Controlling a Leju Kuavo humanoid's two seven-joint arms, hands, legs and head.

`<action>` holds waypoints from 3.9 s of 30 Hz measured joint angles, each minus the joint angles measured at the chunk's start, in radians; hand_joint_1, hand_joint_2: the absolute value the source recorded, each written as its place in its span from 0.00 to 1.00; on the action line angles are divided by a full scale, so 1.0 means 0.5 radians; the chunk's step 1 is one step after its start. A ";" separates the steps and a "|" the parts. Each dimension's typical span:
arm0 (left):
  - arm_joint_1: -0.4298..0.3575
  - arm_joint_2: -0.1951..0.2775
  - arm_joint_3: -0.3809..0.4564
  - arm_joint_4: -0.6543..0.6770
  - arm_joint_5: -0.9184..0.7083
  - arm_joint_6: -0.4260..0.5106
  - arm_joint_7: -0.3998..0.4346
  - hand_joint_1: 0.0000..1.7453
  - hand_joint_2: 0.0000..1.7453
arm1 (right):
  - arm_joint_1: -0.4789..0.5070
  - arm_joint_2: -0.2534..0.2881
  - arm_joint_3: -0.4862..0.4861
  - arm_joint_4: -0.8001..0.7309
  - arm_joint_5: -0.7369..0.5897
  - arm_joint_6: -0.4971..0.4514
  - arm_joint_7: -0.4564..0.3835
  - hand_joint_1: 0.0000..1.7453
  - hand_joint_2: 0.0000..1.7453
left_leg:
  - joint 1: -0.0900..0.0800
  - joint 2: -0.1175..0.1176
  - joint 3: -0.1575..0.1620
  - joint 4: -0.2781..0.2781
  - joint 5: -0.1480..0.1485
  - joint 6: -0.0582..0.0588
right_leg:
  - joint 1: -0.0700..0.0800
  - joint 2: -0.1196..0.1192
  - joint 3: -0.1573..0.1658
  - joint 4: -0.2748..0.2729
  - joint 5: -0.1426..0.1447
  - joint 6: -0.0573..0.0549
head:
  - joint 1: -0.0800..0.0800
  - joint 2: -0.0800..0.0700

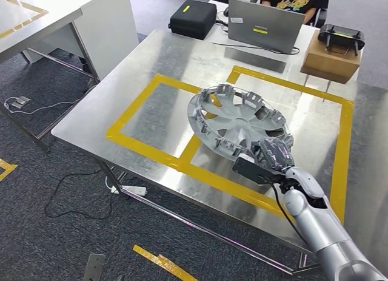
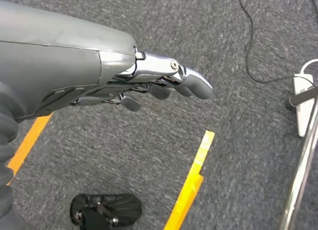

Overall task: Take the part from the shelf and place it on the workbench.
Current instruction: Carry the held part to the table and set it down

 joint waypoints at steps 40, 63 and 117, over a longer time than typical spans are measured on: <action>-0.007 0.004 -0.001 0.000 0.031 0.041 0.059 0.00 1.00 | -0.026 -0.078 -0.037 0.199 0.549 -0.217 0.673 1.00 1.00 | -0.002 -0.004 -0.010 0.000 0.002 -0.001 | -0.003 -0.003 -0.011 0.000 0.002 0.001 | 0.000 0.000; -0.009 0.006 -0.010 0.000 0.047 0.059 0.066 0.00 1.00 | -0.004 -0.078 -0.186 0.207 0.725 -0.218 0.700 1.00 1.00 | -0.003 -0.004 -0.013 0.000 0.002 -0.001 | -0.003 -0.004 -0.013 0.000 0.002 0.001 | 0.000 0.000; 0.019 0.020 -0.002 0.000 0.187 -0.297 -0.014 0.00 1.00 | -0.071 0.011 -0.235 0.096 0.092 -0.136 0.264 1.00 1.00 | -0.002 0.003 -0.014 0.000 0.002 -0.002 | -0.002 0.003 -0.015 0.003 0.003 0.000 | 0.000 0.000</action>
